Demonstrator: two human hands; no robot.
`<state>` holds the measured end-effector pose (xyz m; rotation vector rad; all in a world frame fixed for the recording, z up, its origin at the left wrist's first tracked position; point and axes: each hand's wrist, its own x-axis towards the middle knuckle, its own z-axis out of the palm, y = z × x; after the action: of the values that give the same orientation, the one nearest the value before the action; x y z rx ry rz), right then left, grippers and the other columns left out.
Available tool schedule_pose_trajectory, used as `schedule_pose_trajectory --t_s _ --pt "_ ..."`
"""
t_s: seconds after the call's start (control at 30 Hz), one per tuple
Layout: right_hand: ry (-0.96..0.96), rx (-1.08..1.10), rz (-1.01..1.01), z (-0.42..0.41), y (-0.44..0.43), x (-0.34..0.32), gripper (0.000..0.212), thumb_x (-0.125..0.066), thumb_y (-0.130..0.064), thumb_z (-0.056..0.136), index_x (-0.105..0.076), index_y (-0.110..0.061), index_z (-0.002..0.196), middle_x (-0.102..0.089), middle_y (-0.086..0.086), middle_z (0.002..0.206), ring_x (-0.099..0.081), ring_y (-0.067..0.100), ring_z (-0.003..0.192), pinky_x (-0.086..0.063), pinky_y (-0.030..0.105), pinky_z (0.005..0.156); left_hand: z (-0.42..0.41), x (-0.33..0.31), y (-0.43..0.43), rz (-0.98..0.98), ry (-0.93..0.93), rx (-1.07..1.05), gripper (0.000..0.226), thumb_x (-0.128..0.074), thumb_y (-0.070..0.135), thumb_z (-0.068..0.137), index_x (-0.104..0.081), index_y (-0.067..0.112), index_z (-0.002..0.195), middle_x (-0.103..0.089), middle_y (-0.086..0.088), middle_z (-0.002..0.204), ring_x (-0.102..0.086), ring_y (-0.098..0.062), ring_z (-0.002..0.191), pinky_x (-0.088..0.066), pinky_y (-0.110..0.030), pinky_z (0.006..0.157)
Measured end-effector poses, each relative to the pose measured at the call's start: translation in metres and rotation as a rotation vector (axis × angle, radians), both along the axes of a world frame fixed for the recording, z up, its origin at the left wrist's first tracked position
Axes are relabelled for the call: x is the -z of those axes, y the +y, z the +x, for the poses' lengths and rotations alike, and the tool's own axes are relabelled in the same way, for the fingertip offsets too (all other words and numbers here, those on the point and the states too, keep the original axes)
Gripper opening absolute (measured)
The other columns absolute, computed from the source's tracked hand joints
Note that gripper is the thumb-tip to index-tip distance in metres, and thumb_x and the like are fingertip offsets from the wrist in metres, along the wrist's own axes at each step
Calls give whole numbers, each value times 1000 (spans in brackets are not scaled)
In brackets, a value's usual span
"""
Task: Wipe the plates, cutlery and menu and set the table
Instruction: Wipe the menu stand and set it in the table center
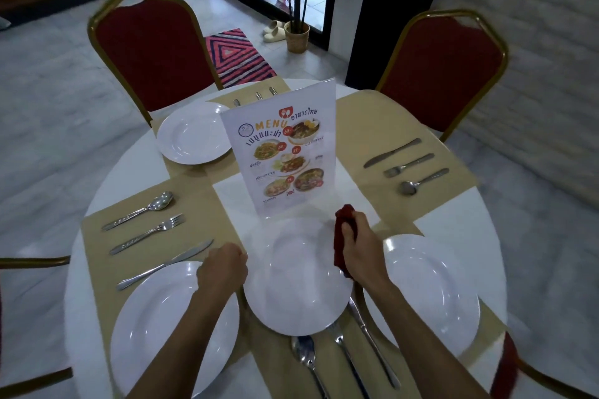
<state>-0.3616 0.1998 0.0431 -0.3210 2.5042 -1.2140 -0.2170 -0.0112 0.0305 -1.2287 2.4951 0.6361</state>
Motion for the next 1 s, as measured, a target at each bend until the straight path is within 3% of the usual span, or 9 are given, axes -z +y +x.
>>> schedule_pose_trajectory --t_s 0.1,0.2,0.4,0.57,0.67,0.77,0.87,0.93,1.0 --pt "-56 32 34 5 -1 10 28 -42 -20 109 -51 -12 134 -62 3 105 -64 29 101 -43 31 76 1 0 8 -44 -101 35 22 -52 30 100 -67 14 101 -68 -4 100 -67 -23 94 -48 -31 73" --pt "-122 -5 69 10 -6 14 33 -40 -19 109 -46 -11 141 -65 12 117 -63 32 106 -45 32 81 2 -3 15 -82 -134 76 21 -52 30 100 -64 14 108 -68 -6 107 -66 -25 100 -49 -32 76" --pt "-151 118 -17 17 -11 -6 37 -54 -12 102 -52 -14 139 -61 8 135 -58 26 120 -43 28 93 15 -7 14 -19 99 -81 17 -57 20 95 -71 11 93 -71 -9 97 -65 -27 88 -46 -32 71" --pt "-52 181 -48 18 1 -44 39 -62 -12 97 -59 -15 135 -62 4 133 -57 20 115 -39 24 92 20 -46 19 213 479 -336 20 -60 21 97 -78 11 99 -76 -11 94 -67 -26 85 -47 -30 77" --pt "-10 245 -28 18 19 -66 37 -64 -12 94 -62 -17 130 -64 3 126 -57 19 109 -42 26 90 24 -74 26 562 645 -410 21 -60 21 99 -76 10 109 -76 -5 91 -72 -23 80 -58 -32 70" --pt "10 321 -41 14 44 -82 33 -63 -11 93 -63 -19 126 -62 0 117 -58 21 105 -44 29 87 34 -89 38 998 610 -194 42 -64 19 97 -58 33 136 -75 -6 109 -76 -33 89 -62 -43 73" --pt "22 400 -67 4 69 -93 30 -64 -10 93 -64 -22 120 -63 -1 112 -59 23 103 -47 32 86 31 -93 61 1119 518 -29 72 -72 10 91 -42 57 137 -73 -5 115 -74 -38 91 -62 -46 74" --pt "15 477 -93 -10 84 -96 28 -64 -11 94 -64 -23 119 -64 -1 111 -60 22 100 -46 32 83 12 -96 76 1106 544 -40 75 -74 3 87 -44 49 138 -76 -11 105 -75 -38 89 -63 -45 74" --pt "20 564 -113 -34 99 -98 28 -63 -12 96 -62 -21 122 -62 0 110 -58 21 97 -45 32 82 -18 -97 88 1131 631 -175 64 -73 -3 86 -49 25 138 -76 -19 97 -75 -36 87 -63 -42 75"
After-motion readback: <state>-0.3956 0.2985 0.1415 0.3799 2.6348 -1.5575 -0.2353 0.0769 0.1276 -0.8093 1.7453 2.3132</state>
